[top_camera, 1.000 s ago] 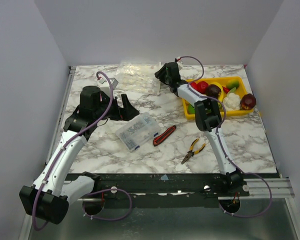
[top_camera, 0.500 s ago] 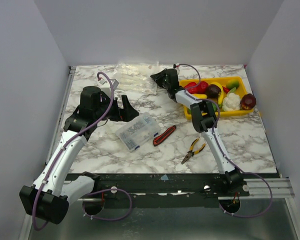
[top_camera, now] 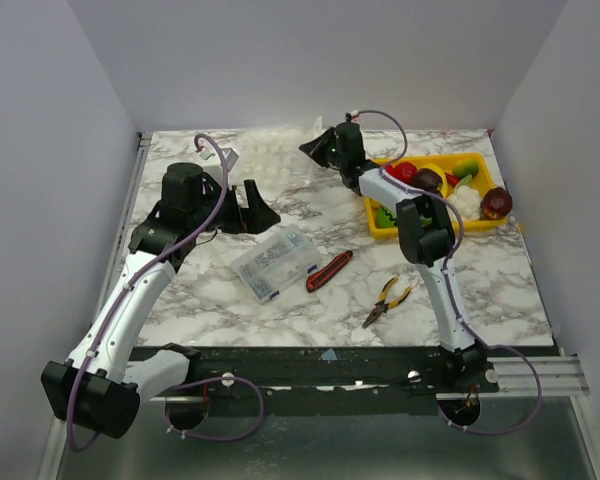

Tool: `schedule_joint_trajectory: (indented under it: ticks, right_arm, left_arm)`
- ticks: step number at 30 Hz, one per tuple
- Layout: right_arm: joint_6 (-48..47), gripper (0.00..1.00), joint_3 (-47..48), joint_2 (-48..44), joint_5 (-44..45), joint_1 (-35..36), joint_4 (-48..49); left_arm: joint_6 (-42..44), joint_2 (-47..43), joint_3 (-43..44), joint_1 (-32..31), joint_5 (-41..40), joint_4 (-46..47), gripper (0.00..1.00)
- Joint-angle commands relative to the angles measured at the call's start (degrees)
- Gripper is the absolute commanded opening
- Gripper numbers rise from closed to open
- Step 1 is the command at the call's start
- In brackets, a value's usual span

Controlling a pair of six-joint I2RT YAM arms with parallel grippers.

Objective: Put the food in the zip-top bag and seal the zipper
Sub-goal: Pick up the zipper food storage bag at the center of the board, then open the zipper of the food storage bag at the center of the board.

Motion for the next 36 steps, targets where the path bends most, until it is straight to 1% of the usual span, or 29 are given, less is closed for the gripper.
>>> schedule_joint_trajectory:
  ticks: [1,4,7,10,13,16,19,22,26,30,36]
  right_arm:
    - [-10.28,0.01,-6.23,-14.61,-1.40,2.33,-5.79]
    - [-14.41,0.01,-12.68,-21.03,0.71,4.25,-8.35]
    - [-15.58,0.01,-21.00,-27.92,2.35,6.34,-6.67]
    - [-18.29,0.01,-29.00,-33.61,-0.40,8.23,-0.48]
    - [-22.42,0.01,-35.72,-37.67,-2.36,9.11,3.49]
    - [-24.77,0.01,-42.84,-40.67,-7.41,9.26,10.89]
    - [-26.11,0.01,-46.05,-42.97,-9.18,10.35,14.00]
    - [-28.31,0.01,-47.61,-44.28,-7.86,13.07,14.92]
    - [-26.38,0.01,-50.72,-45.69,-6.61,15.58,20.26]
    - [-27.20,0.01,-52.47,-46.83,-4.37,17.85,22.64]
    - [-27.42,0.01,-55.93,-48.59,-3.64,19.03,26.28]
  left_arm:
    - [-3.79,2.48,4.58,-0.43,1.69,3.92,0.93]
    - [-5.24,5.82,7.21,-0.39,1.32,5.87,0.93]
    - [-6.29,10.10,11.46,-0.85,1.99,5.24,0.90]
    - [-5.60,13.72,15.91,-1.70,1.12,3.48,0.89]
    - [-5.30,16.53,20.75,-1.79,0.62,1.69,0.89]
    - [-3.38,18.33,24.52,-1.88,-4.19,-0.93,0.89]
    - [-0.43,20.43,28.22,-2.35,-11.56,-5.74,0.87]
    - [2.09,22.49,30.43,-4.12,-18.38,-7.96,0.85]
    - [3.55,26.70,34.55,-6.83,-25.40,-12.85,0.83]
    - [2.54,29.65,36.57,-7.42,-25.94,-14.86,0.82]
    - [1.57,31.22,37.19,-7.58,-27.24,-15.30,0.74]
